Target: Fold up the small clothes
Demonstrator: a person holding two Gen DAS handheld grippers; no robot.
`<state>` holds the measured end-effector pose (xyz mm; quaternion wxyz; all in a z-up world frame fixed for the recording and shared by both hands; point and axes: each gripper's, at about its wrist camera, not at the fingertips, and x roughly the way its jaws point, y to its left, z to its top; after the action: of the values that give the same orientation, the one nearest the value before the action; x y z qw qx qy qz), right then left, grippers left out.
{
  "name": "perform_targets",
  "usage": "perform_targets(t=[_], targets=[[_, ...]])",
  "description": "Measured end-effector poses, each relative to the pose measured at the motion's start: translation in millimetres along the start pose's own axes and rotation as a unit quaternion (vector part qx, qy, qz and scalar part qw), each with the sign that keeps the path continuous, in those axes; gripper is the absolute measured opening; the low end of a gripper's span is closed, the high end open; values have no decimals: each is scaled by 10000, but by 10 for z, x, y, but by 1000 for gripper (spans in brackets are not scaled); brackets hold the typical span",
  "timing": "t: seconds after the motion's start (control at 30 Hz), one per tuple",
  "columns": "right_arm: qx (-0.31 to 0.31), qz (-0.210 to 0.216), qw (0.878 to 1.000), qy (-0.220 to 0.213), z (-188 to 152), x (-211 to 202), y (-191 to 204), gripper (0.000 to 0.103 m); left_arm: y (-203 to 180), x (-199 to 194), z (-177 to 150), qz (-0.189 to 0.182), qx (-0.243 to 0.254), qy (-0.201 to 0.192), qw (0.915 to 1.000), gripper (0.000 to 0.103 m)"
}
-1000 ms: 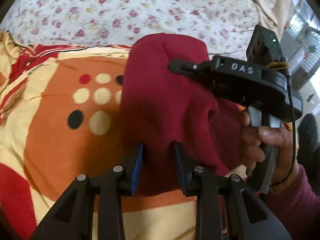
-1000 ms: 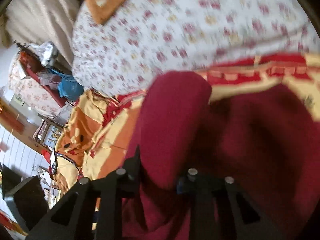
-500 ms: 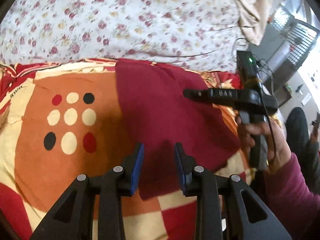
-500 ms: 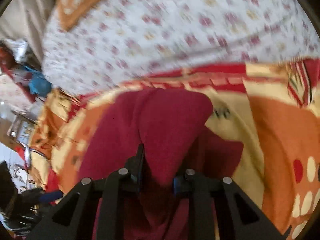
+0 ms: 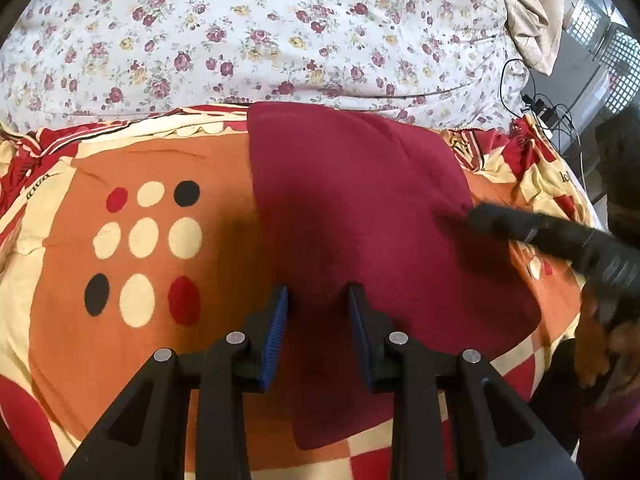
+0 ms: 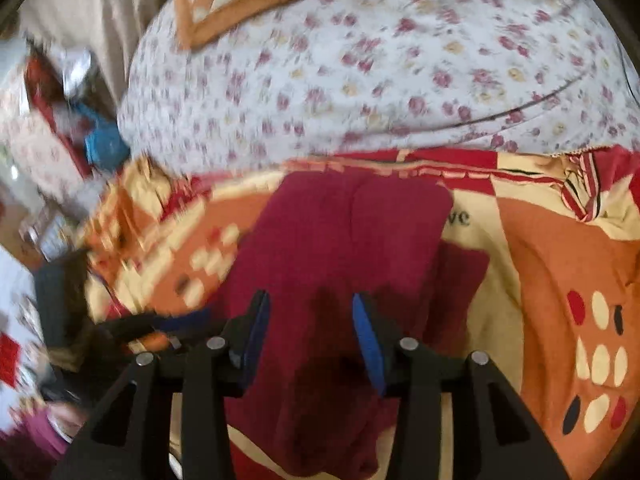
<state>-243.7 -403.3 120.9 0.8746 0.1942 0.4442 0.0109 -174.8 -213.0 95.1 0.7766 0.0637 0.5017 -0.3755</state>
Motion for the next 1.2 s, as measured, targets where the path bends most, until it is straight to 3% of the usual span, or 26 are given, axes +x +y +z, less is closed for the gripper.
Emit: perform_targets(t=[0.03,0.1,0.2,0.37,0.57,0.8,0.97,1.2], targets=[[-157,-352,9991,160,-82,69,13,39,3,5,-10,-2,0,4,10000,20],[-177,-588,9975,338,-225,135,-15,31,7,19,-33,-10,-22,25,10000,21],[-127,-513,9984,216,-437,112,-92,31,-14,44,-81,24,16,-1,10000,23],[-24,-496,9984,275,-395,-4,-124,30,-57,27,-93,138,62,-37,9999,23],[266,-274,9990,-238,-195,-214,-109,37,-69,44,-87,223,94,-32,9997,23],[60,-667,9975,-219,113,92,-31,40,-96,62,-84,324,197,-30,9993,24],[151,-1217,9924,-98,176,395,-199,40,-96,65,-80,293,226,-20,9993,25],[462,-1025,9936,-69,33,338,-349,45,-110,75,-88,346,264,-17,9990,26]])
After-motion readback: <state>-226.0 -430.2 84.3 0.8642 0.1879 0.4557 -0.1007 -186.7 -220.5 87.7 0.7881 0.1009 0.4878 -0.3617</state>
